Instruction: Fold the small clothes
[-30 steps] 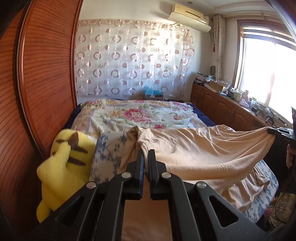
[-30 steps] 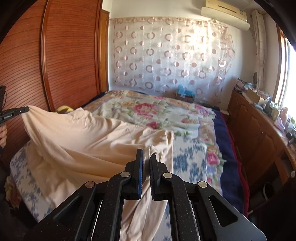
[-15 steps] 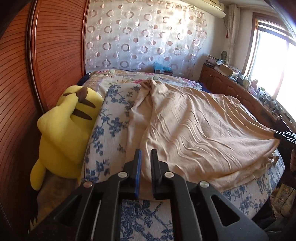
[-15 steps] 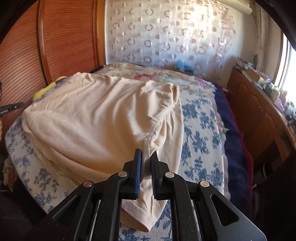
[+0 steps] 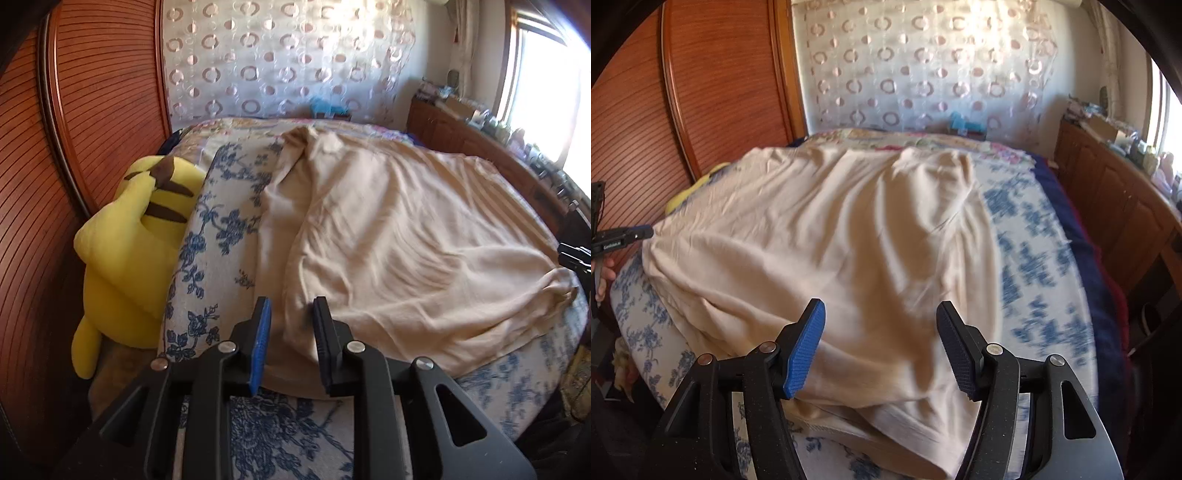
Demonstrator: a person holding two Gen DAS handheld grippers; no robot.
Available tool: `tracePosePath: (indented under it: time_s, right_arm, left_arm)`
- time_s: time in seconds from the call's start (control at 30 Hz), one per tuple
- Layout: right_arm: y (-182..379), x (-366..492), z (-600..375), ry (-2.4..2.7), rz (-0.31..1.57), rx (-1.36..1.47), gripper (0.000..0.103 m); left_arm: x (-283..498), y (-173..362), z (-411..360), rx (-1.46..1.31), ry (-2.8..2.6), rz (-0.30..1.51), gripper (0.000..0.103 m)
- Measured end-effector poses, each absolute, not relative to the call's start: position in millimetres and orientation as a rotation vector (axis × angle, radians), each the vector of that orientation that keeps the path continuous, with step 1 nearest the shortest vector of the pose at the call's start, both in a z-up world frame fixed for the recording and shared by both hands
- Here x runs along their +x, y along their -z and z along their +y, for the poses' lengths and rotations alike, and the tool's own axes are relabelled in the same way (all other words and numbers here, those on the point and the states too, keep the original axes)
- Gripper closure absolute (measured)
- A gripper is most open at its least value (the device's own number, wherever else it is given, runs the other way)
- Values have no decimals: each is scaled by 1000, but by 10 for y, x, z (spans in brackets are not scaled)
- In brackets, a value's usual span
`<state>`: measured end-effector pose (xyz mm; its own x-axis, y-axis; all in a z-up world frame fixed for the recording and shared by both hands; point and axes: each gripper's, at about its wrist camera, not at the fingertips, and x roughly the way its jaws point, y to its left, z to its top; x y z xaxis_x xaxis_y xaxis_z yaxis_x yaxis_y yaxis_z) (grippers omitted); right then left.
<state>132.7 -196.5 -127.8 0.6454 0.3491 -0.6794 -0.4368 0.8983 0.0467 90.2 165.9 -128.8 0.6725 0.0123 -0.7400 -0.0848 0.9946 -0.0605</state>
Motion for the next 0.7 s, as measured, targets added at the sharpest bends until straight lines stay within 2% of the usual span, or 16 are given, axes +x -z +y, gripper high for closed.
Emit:
tracePosePath:
  time_s: [0.07,0.2,0.3,0.7]
  right_arm:
    - [1346,1350,-1910,-446,754,-135,39]
    - [1404,1379,-1864,-432,757,-154,38]
    - [1400,1405,-1871,-426,757,-149,28]
    - [1524,1439,-1696,-414,819,-252,17]
  left_arm:
    - [937,1366,1674,-92,-64,859,80]
    - [946,1391,1710,-106,-89,853,66]
    - [939,1401,1739,-126,-90,840,63]
    - [954,1414,1713,-115,-97,839,61]
